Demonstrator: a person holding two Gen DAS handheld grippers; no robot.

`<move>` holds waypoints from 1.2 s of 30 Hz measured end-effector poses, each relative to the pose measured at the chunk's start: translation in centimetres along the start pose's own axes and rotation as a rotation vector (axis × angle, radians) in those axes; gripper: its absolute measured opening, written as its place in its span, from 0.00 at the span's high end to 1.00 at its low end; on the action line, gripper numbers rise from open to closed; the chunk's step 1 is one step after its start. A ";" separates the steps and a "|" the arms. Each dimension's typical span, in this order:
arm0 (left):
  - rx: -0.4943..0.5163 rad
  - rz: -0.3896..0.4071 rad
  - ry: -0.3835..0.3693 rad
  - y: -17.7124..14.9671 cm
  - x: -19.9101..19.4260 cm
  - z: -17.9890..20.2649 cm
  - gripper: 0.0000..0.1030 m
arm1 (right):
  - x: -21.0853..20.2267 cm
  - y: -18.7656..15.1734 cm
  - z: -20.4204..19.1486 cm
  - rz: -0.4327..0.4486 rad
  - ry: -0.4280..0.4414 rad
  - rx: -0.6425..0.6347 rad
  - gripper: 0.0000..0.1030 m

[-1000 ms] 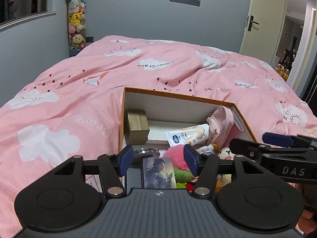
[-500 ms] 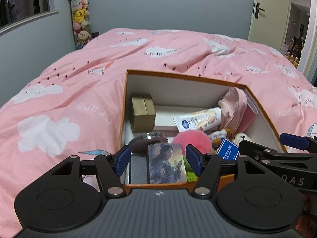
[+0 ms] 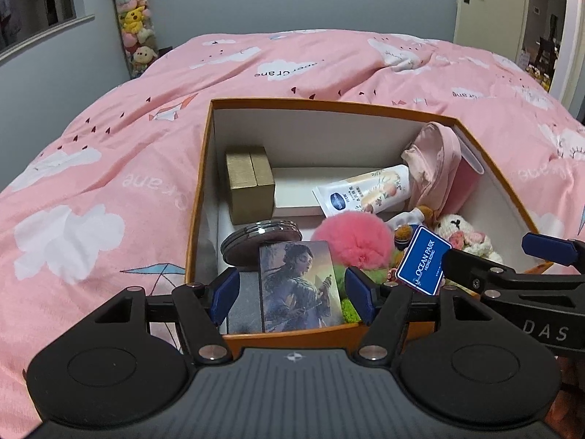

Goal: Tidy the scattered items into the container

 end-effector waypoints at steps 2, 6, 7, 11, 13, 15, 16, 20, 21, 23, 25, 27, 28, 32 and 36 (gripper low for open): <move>0.012 -0.003 0.002 -0.1 0.2 0.2 0.26 | 0.4 -0.2 0.2 -0.013 0.000 0.009 0.03; 0.024 0.008 0.016 -0.2 0.5 0.5 0.25 | 0.6 -0.7 0.2 0.004 -0.026 -0.018 0.03; 0.025 0.007 0.016 -0.2 0.6 0.6 0.24 | 0.7 -0.9 0.2 0.009 -0.031 -0.024 0.02; 0.028 0.008 0.025 -0.3 0.8 0.7 0.23 | 0.8 -1.2 0.3 0.023 -0.041 -0.029 0.02; 0.027 0.005 0.029 -0.4 1.0 0.7 0.22 | 1.0 -1.2 0.4 0.018 -0.043 -0.031 0.02; 0.026 0.001 0.029 -0.3 1.1 0.7 0.22 | 1.1 -1.2 0.5 0.014 -0.043 -0.031 0.02; 0.026 -0.001 0.030 -0.3 1.1 0.7 0.22 | 1.1 -1.2 0.5 0.014 -0.043 -0.031 0.02; 0.025 -0.009 0.037 -0.4 1.3 0.8 0.22 | 1.2 -1.2 0.5 0.012 -0.046 -0.033 0.02; 0.025 -0.010 0.037 -0.4 1.3 0.8 0.22 | 1.2 -1.2 0.5 0.012 -0.046 -0.034 0.02; 0.025 -0.010 0.038 -0.4 1.3 0.8 0.22 | 1.3 -1.2 0.5 0.011 -0.046 -0.034 0.02; 0.024 -0.010 0.038 -0.4 1.3 0.8 0.22 | 1.3 -1.2 0.5 0.012 -0.047 -0.034 0.02; 0.024 -0.010 0.038 -0.4 1.3 0.7 0.22 | 1.3 -1.2 0.5 0.012 -0.047 -0.034 0.02; 0.024 -0.010 0.038 -0.4 1.3 0.8 0.22 | 1.3 -1.2 0.5 0.012 -0.047 -0.034 0.02; 0.024 -0.010 0.039 -0.4 1.3 0.7 0.22 | 1.3 -1.2 0.5 0.012 -0.047 -0.034 0.02; 0.024 -0.010 0.039 -0.4 1.3 0.7 0.22 | 1.3 -1.2 0.5 0.012 -0.047 -0.035 0.02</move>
Point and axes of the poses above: each gripper's, at about its wrist camera, not at the fingertips, and x roughly the way its jaws point, z to its right, y to its top, the point moved 1 cm from there along x, roughly the way its jaws point, and after that the axes turned 3 degrees about y, right-handed, at the moved point
